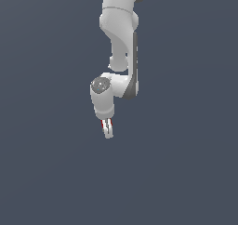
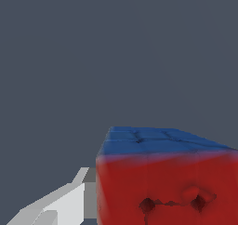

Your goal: Pick up the object and move it to a goal position.

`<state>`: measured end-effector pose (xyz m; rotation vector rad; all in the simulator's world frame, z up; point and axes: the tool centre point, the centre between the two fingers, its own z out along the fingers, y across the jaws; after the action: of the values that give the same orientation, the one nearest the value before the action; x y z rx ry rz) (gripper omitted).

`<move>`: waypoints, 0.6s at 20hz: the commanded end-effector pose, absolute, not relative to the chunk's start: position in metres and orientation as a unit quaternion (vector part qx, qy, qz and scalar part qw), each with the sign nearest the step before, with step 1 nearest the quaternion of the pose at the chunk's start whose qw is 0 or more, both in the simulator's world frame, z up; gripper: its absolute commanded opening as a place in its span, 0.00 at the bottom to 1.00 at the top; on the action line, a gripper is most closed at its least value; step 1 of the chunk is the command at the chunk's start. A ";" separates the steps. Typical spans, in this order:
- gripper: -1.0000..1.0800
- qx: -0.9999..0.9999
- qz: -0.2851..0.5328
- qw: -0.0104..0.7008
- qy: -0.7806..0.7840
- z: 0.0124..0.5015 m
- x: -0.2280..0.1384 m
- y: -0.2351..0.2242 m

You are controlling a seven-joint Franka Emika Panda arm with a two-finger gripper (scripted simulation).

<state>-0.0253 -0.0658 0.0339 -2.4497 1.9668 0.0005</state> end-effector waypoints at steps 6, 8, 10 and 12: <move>0.00 -0.780 0.000 0.000 0.626 0.033 -0.025 -0.066; 0.00 -0.780 0.000 0.000 0.626 0.033 -0.025 -0.066; 0.00 -0.780 0.000 0.001 0.626 0.034 -0.025 -0.066; 0.00 -0.780 0.000 0.001 0.626 0.037 -0.024 -0.067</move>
<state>-0.0251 -0.0661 0.0344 -2.4499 1.9667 0.0015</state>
